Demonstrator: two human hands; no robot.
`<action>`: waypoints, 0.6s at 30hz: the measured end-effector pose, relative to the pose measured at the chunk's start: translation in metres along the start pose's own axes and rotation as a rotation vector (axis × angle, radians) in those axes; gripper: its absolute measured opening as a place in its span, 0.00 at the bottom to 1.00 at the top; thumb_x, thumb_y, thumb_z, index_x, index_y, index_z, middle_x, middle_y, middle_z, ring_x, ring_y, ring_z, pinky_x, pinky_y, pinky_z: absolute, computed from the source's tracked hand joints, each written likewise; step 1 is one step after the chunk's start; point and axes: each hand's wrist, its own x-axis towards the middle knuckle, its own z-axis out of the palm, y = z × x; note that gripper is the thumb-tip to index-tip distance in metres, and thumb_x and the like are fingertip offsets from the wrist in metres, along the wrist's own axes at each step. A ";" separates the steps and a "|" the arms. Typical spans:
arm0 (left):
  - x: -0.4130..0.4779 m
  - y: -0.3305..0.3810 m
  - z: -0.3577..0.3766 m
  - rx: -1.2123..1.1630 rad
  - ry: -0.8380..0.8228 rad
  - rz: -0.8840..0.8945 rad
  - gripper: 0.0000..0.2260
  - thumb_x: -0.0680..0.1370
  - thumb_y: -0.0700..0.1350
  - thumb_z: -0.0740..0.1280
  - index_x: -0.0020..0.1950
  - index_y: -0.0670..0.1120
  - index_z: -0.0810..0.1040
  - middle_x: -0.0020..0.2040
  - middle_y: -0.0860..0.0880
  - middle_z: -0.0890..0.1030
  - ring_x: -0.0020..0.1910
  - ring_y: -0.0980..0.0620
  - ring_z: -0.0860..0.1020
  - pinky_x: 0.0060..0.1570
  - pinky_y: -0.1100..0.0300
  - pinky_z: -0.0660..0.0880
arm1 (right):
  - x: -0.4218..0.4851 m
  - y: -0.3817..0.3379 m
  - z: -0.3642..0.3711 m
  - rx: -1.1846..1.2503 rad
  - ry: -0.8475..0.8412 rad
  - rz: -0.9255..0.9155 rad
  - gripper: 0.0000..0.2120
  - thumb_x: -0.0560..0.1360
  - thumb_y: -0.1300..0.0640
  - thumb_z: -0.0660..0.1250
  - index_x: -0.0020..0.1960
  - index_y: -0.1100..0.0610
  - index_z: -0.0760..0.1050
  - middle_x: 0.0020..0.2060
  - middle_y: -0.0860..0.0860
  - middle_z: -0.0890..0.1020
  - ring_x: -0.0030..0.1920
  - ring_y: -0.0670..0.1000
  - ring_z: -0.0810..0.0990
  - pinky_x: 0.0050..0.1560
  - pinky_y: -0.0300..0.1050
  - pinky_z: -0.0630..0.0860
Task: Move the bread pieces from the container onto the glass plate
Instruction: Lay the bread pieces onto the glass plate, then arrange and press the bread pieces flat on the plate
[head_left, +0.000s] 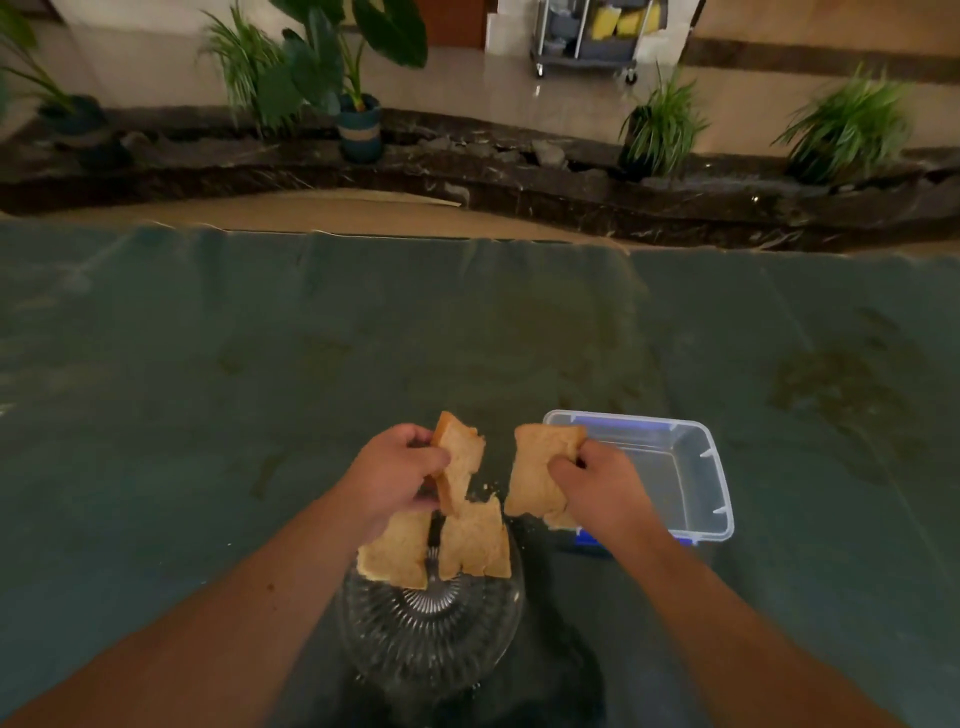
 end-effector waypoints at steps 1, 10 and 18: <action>-0.005 -0.008 -0.010 -0.008 -0.015 -0.026 0.07 0.78 0.38 0.72 0.56 0.41 0.79 0.42 0.45 0.87 0.40 0.46 0.86 0.40 0.48 0.86 | -0.006 -0.003 0.009 -0.010 -0.032 0.006 0.11 0.79 0.50 0.66 0.45 0.56 0.80 0.41 0.56 0.84 0.39 0.48 0.81 0.36 0.44 0.75; -0.023 -0.101 -0.071 -0.078 -0.093 -0.316 0.07 0.79 0.38 0.70 0.57 0.41 0.81 0.48 0.41 0.88 0.44 0.44 0.87 0.44 0.46 0.86 | -0.025 0.028 0.089 0.085 -0.434 0.299 0.06 0.80 0.54 0.67 0.54 0.56 0.79 0.50 0.58 0.85 0.48 0.59 0.86 0.50 0.58 0.86; -0.023 -0.129 -0.081 1.214 0.222 0.105 0.18 0.75 0.62 0.70 0.53 0.51 0.72 0.52 0.48 0.81 0.51 0.44 0.80 0.42 0.50 0.77 | -0.027 0.059 0.095 -0.757 -0.220 -0.162 0.16 0.81 0.43 0.61 0.60 0.51 0.78 0.54 0.52 0.83 0.52 0.53 0.82 0.50 0.50 0.79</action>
